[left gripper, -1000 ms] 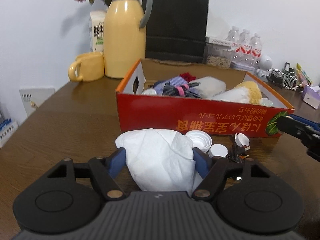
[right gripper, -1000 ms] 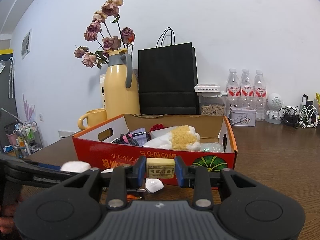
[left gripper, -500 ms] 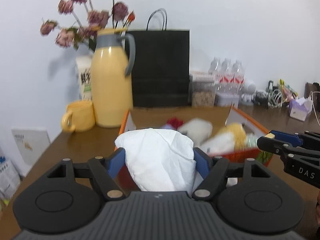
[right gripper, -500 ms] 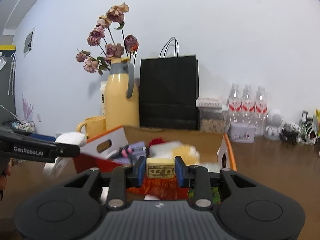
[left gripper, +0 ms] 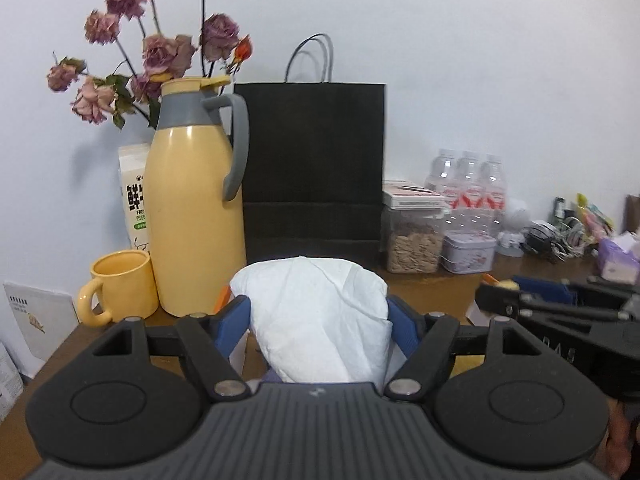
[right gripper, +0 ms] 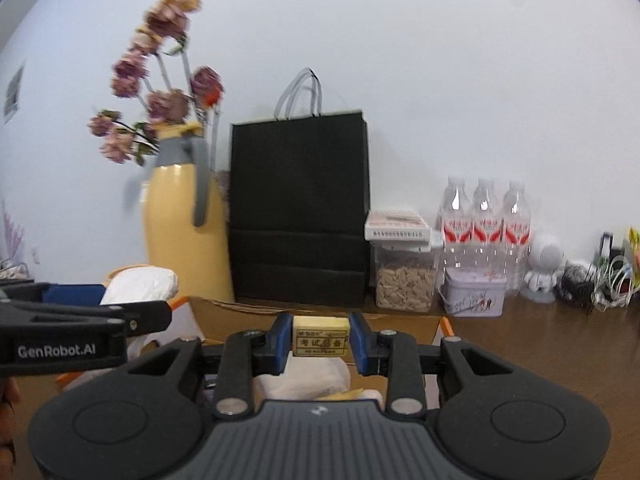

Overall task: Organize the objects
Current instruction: 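Carry the mask and block over the box and open both tools, then move both tools back from the box to the table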

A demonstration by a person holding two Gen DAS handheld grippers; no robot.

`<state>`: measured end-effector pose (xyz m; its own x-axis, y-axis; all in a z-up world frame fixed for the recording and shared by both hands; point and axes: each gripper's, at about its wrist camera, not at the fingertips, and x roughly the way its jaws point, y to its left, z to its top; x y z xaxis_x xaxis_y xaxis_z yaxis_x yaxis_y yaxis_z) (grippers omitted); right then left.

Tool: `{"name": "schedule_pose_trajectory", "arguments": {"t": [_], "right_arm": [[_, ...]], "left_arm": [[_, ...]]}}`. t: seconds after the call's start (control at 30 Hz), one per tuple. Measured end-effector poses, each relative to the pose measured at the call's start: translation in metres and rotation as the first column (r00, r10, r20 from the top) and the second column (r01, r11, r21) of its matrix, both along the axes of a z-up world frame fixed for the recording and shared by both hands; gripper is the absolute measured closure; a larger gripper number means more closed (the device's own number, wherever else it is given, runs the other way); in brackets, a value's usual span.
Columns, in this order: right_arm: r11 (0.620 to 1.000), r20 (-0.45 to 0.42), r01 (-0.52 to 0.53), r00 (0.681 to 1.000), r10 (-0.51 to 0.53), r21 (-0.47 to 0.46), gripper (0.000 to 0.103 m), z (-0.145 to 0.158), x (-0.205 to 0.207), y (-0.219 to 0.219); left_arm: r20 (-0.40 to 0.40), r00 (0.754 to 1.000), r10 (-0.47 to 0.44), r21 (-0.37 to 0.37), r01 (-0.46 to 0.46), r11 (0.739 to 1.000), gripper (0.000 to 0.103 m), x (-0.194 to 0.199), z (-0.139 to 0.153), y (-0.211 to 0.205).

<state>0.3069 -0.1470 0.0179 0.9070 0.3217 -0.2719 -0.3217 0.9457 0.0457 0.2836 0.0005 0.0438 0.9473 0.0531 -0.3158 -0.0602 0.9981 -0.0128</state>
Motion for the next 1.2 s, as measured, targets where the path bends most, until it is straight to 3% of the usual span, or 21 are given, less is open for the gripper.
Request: {"name": "schedule_pose_trajectory", "arguments": {"t": [0.37,0.47,0.53,0.57,0.6,0.63,0.67,0.7,1.03,1.2], "right_arm": [[1.000,-0.066,-0.017,0.998,0.015,-0.026,0.073,-0.029,0.021,0.003],[0.999,-0.064,-0.011,0.998,0.009,-0.032,0.073,-0.029,0.019,0.003],[0.999,-0.060,-0.006,0.998,0.004,-0.037,0.072,-0.029,0.017,0.002],[0.999,-0.060,-0.009,0.998,0.007,-0.037,0.065,-0.028,0.016,0.001],[0.999,-0.060,-0.010,0.998,0.008,-0.033,0.046,-0.027,0.015,-0.001],[1.000,-0.057,-0.009,0.998,0.008,-0.028,0.034,-0.027,0.013,-0.002],[1.000,-0.051,-0.007,0.999,0.006,-0.024,0.009,-0.026,0.012,-0.003],[1.000,-0.038,0.000,0.999,-0.001,-0.024,0.000,-0.026,0.009,-0.003],[0.999,-0.022,0.011,1.000,-0.012,-0.032,0.000,-0.023,0.005,-0.002],[0.999,-0.016,0.015,1.000,-0.016,-0.028,0.000,-0.022,0.001,-0.003]], "left_arm": [[-0.042,0.999,-0.009,0.002,0.009,1.000,0.027,0.023,-0.023,0.008],[-0.037,0.999,0.007,0.008,-0.007,1.000,0.017,0.020,-0.024,0.007],[-0.019,1.000,0.019,0.007,-0.019,1.000,0.000,0.016,-0.023,0.008],[0.002,1.000,0.027,0.003,-0.027,1.000,0.000,0.014,-0.022,0.009],[0.018,0.999,0.036,0.000,-0.036,0.999,0.000,0.012,-0.021,0.010],[0.022,0.999,0.039,-0.004,-0.039,0.999,0.000,0.011,-0.021,0.011],[0.022,0.999,0.040,-0.011,-0.040,0.999,0.000,0.011,-0.020,0.012],[0.021,0.999,0.044,-0.017,-0.043,0.999,0.000,0.011,-0.019,0.012],[0.024,0.998,0.054,-0.028,-0.053,0.998,0.000,0.009,-0.020,0.013],[0.065,0.997,0.050,-0.060,-0.046,0.997,0.000,0.000,-0.018,0.015]]}}
